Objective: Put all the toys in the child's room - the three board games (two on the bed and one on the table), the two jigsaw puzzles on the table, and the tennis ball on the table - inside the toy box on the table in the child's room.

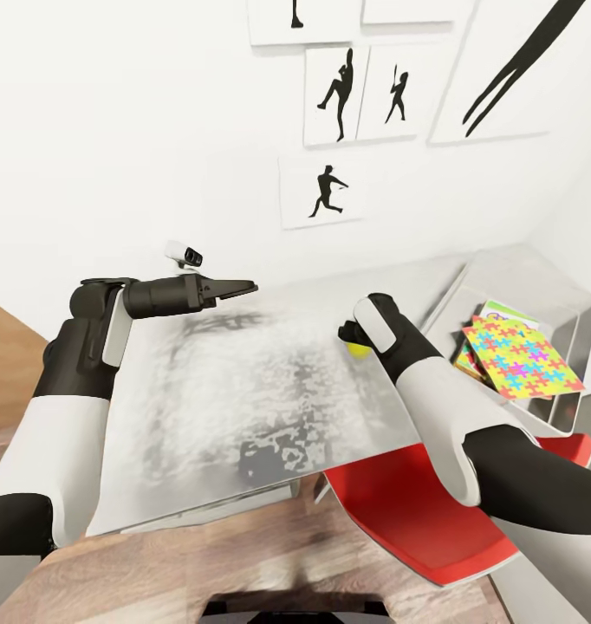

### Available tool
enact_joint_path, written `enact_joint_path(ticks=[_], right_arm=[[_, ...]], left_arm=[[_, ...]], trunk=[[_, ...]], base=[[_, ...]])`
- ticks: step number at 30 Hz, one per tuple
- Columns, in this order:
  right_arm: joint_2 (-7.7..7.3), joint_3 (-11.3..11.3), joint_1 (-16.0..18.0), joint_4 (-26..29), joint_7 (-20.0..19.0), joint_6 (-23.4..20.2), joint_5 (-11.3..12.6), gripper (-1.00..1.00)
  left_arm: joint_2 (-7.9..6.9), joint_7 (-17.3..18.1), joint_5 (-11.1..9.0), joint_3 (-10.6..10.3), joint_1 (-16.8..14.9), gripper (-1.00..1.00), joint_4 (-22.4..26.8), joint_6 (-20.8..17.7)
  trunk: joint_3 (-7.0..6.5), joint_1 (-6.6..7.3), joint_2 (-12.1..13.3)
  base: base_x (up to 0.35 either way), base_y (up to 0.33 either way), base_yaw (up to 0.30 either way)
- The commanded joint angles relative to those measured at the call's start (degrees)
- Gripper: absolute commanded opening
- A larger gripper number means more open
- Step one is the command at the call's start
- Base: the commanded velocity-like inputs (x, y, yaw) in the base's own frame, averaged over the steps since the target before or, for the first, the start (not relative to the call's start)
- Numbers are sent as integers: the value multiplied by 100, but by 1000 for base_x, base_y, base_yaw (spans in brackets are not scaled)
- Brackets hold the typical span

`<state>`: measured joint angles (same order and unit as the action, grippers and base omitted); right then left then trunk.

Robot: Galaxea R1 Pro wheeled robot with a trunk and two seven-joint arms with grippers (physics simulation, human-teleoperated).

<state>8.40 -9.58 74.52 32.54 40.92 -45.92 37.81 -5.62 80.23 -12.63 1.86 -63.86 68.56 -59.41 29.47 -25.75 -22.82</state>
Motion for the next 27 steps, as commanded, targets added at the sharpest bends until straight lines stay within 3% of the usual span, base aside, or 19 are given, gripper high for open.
enact_joint_path(ticks=[1,27], right_arm=[[-4,-31,4,71,54,-12,57,100],[-40,-17,-11,271,39,-23,85,100]], left_arm=[[2,10,-12,-1,-6,100,0,-59],[8,10,-3,-1,-5,100,0,-59]], trunk=[[10,-3,-10],[12,-3,-10]], base=[[0,0,0],[0,0,0]])
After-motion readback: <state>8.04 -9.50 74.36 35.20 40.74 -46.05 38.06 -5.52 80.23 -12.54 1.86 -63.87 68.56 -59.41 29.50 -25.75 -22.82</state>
